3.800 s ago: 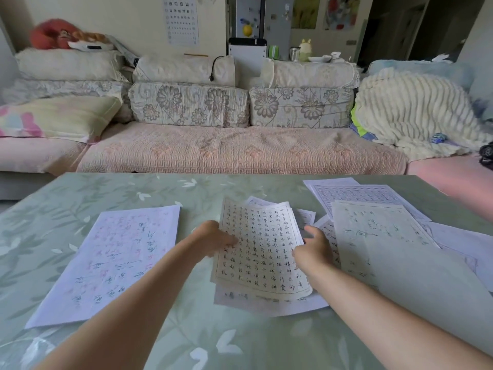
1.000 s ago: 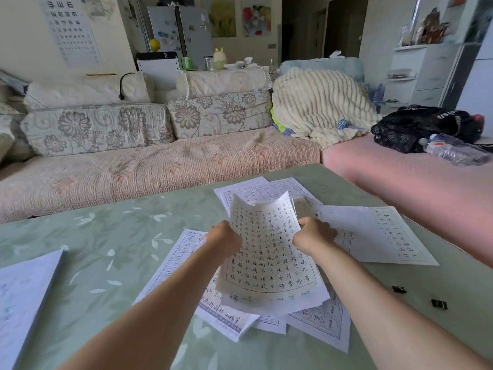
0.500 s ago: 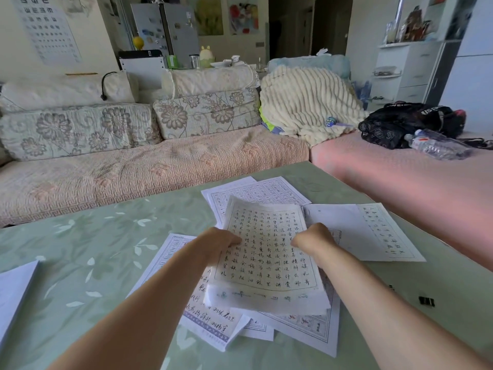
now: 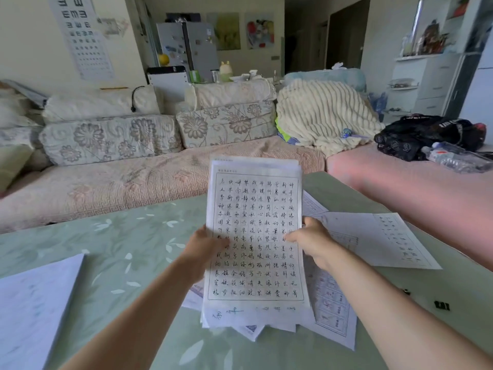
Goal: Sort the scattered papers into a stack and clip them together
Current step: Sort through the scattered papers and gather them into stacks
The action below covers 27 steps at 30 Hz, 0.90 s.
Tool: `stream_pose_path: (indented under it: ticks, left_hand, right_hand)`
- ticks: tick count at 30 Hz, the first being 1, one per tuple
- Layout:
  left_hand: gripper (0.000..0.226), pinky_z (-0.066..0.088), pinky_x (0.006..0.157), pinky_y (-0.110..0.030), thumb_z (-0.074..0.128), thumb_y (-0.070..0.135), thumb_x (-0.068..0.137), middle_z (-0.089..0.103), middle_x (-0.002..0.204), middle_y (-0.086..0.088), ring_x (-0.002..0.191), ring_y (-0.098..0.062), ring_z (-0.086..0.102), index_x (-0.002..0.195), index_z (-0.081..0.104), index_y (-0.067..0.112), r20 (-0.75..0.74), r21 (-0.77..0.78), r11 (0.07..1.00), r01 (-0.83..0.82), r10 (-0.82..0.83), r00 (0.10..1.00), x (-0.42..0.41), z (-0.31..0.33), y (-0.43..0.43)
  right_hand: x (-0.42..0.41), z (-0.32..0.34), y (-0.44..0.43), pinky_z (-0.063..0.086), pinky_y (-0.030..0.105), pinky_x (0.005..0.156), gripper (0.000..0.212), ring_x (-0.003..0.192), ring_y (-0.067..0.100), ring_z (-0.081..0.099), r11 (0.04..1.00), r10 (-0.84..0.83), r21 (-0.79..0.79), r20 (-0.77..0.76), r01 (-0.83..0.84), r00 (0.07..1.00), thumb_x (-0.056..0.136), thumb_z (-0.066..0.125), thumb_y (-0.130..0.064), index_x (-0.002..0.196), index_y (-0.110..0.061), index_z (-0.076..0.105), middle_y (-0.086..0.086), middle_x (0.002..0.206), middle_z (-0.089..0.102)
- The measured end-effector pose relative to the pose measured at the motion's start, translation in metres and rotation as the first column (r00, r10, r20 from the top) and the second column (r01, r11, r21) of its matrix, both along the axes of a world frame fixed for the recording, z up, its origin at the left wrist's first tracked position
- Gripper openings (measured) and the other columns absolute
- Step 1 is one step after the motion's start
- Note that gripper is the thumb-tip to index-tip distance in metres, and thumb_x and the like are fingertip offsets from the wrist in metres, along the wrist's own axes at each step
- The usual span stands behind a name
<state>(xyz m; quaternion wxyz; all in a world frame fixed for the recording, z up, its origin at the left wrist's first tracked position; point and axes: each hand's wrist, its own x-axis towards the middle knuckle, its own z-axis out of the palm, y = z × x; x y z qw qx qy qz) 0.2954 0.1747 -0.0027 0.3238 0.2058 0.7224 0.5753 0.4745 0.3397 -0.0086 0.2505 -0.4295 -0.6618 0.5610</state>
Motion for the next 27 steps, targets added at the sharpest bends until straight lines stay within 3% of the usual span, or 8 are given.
stream_pose_path:
  ticks: [2, 6, 10, 12, 15, 19, 25, 27]
  left_hand:
    - [0.024, 0.056, 0.085, -0.053, 0.072, -0.003, 0.079, 0.071, 0.095, -0.017, 0.093, -0.035, 0.069, 0.097, 0.061, 0.007, -0.028, 0.105, 0.994, -0.036, 0.039, 0.999, 0.0, 0.012, -0.02]
    - [0.027, 0.058, 0.062, -0.031, 0.07, -0.004, 0.081, 0.075, 0.087, -0.003, 0.079, -0.019, 0.073, 0.1, 0.064, 0.015, -0.066, 0.323, 0.94, -0.109, 0.138, 0.988, 0.003, 0.046, -0.053]
    - [0.03, 0.054, 0.069, -0.026, 0.071, 0.004, 0.083, 0.074, 0.095, 0.003, 0.085, -0.011, 0.071, 0.106, 0.061, 0.021, -0.151, 0.411, 0.903, -0.121, 0.199, 0.968, 0.007, 0.069, -0.074]
    - [0.041, 0.054, 0.069, -0.024, 0.071, 0.003, 0.082, 0.072, 0.1, 0.004, 0.088, -0.009, 0.07, 0.116, 0.056, 0.022, -0.21, 0.41, 0.904, -0.12, 0.221, 0.952, 0.01, 0.067, -0.083]
    - [0.047, 0.057, 0.081, -0.032, 0.074, 0.004, 0.08, 0.07, 0.104, 0.003, 0.093, -0.011, 0.069, 0.12, 0.054, 0.02, -0.263, 0.409, 0.896, -0.171, 0.295, 0.918, 0.01, 0.058, -0.097]
    - [0.034, 0.057, 0.086, -0.046, 0.076, 0.009, 0.08, 0.072, 0.094, -0.001, 0.088, -0.017, 0.07, 0.106, 0.056, 0.018, -0.305, 0.415, 0.887, -0.203, 0.345, 0.888, 0.006, 0.057, -0.101]
    - [0.027, 0.056, 0.086, -0.045, 0.071, 0.015, 0.084, 0.072, 0.098, 0.005, 0.092, -0.012, 0.069, 0.106, 0.058, 0.025, -0.352, 0.428, 0.88, -0.206, 0.373, 0.859, 0.017, 0.045, -0.098]
    - [0.019, 0.055, 0.083, -0.044, 0.066, 0.014, 0.086, 0.071, 0.094, 0.004, 0.09, -0.013, 0.068, 0.099, 0.059, 0.027, -0.36, 0.436, 0.868, -0.237, 0.41, 0.838, 0.017, 0.04, -0.098]
  right_hand:
    - [-0.006, 0.018, -0.017, 0.047, 0.026, 0.071, 0.036, 0.099, 0.02, 0.065, 0.998, 0.015, 0.063, -0.091, -0.01, 0.996, 0.083, 0.07, 0.0, 0.117, -0.011, 0.063, 0.004, 0.108, 0.07]
    - [-0.021, 0.056, -0.054, 0.048, 0.027, 0.072, 0.029, 0.096, 0.015, 0.064, 0.979, 0.042, 0.201, -0.275, 0.015, 0.961, 0.087, 0.064, 0.0, 0.105, -0.023, 0.061, -0.008, 0.098, 0.068]
    - [-0.029, 0.076, -0.087, 0.046, 0.022, 0.071, 0.033, 0.093, 0.005, 0.063, 0.938, 0.119, 0.346, -0.326, 0.001, 0.938, 0.089, 0.062, -0.005, 0.115, -0.025, 0.058, -0.01, 0.104, 0.067]
    - [-0.031, 0.074, -0.098, 0.048, 0.026, 0.078, 0.035, 0.099, 0.006, 0.062, 0.928, 0.154, 0.37, -0.292, -0.037, 0.944, 0.088, 0.064, -0.009, 0.119, -0.024, 0.056, -0.009, 0.109, 0.066]
    - [-0.032, 0.065, -0.106, 0.049, 0.034, 0.091, 0.039, 0.106, 0.011, 0.063, 0.935, 0.174, 0.346, -0.245, -0.081, 0.954, 0.086, 0.065, -0.012, 0.121, -0.026, 0.055, -0.009, 0.114, 0.066]
    - [-0.032, 0.064, -0.108, 0.053, 0.034, 0.081, 0.037, 0.095, 0.013, 0.067, 0.952, 0.137, 0.302, -0.29, -0.045, 0.947, 0.083, 0.068, -0.008, 0.112, -0.028, 0.058, -0.008, 0.103, 0.07]
    - [-0.028, 0.05, -0.112, 0.05, 0.028, 0.074, 0.036, 0.098, 0.016, 0.066, 0.955, 0.174, 0.281, -0.25, -0.101, 0.952, 0.086, 0.065, -0.005, 0.112, -0.028, 0.059, -0.006, 0.103, 0.07]
    - [-0.029, 0.05, -0.111, 0.051, 0.033, 0.073, 0.033, 0.093, 0.02, 0.067, 0.954, 0.174, 0.282, -0.239, -0.103, 0.955, 0.087, 0.06, -0.002, 0.106, -0.029, 0.06, -0.003, 0.1, 0.071]
